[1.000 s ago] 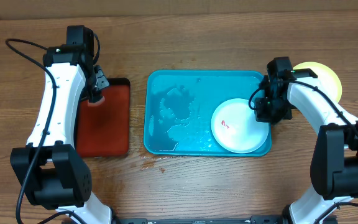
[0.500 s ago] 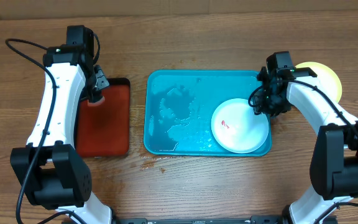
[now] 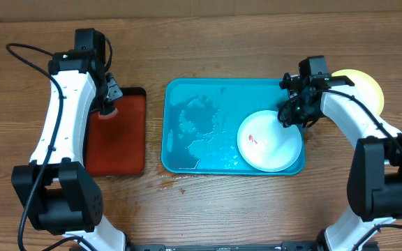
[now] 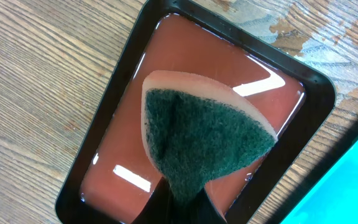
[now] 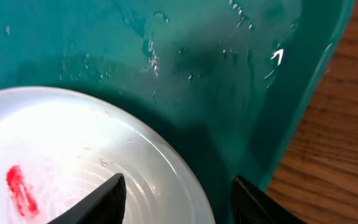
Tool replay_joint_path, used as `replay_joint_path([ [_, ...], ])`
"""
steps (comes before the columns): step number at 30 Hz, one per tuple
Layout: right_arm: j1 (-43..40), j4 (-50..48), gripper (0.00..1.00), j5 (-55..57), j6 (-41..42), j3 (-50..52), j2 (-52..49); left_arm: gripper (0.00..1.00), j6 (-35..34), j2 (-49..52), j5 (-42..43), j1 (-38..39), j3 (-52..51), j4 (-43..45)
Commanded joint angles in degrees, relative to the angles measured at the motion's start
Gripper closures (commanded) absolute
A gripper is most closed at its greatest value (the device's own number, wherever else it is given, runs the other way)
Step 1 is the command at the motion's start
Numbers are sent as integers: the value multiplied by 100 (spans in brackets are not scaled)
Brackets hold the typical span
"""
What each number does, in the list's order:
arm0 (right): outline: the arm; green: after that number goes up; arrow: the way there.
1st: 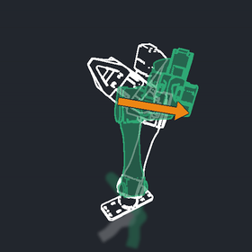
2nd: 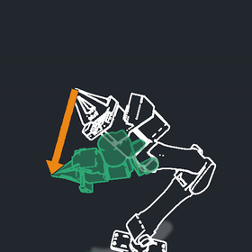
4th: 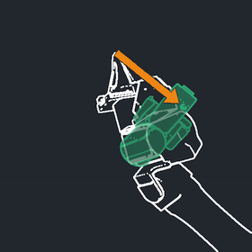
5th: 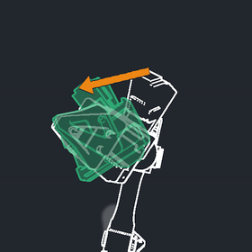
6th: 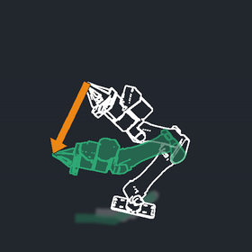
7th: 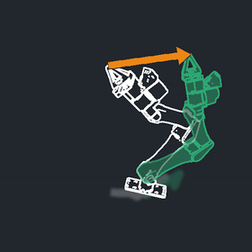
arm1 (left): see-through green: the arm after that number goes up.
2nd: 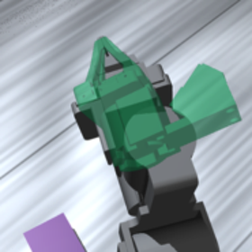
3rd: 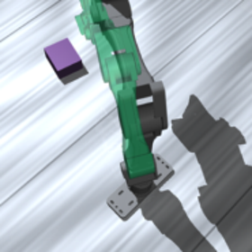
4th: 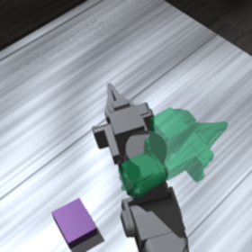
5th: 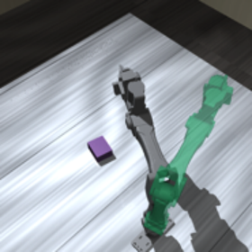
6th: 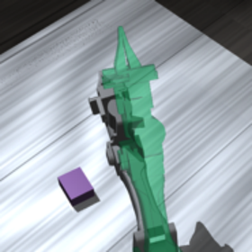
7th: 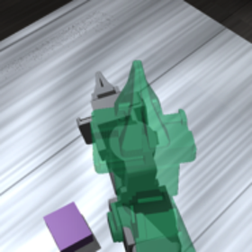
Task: Clean dirty plates on tray and stack at the side
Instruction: 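Drag the white plate toward the tray center with the right gripper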
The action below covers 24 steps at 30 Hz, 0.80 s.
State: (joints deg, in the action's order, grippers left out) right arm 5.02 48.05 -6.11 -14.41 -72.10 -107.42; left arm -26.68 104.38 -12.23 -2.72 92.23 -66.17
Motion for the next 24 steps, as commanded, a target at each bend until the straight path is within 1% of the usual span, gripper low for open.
replay_joint_path([
  [1, 15, 114, 44, 4, -105, -15, -212, 96, -33, 33, 22, 11, -26, 11],
  [10, 17, 1108, 42, -2, -50, -15, -356, 96, -35, 33, 22, 11, -26, 22],
  [13, 17, 1193, 42, -4, 129, -15, -356, 96, -35, 33, 22, 11, -26, 22],
  [14, 17, 1172, 44, -20, 188, -15, -356, 96, -35, 33, 22, 11, -26, 22],
  [16, 17, 1082, 51, -20, 367, -15, -356, 96, -35, 33, 22, 11, -26, 22],
  [18, 17, 962, 56, -20, 544, -15, -356, 96, -35, 33, 22, 11, -26, 20],
  [20, 17, 831, 64, -20, 675, -15, -356, 96, -35, 33, 24, 11, -26, 20],
  [24, 17, 728, 87, -72, 715, -15, -361, 96, -35, 33, 24, 11, -26, 20],
])
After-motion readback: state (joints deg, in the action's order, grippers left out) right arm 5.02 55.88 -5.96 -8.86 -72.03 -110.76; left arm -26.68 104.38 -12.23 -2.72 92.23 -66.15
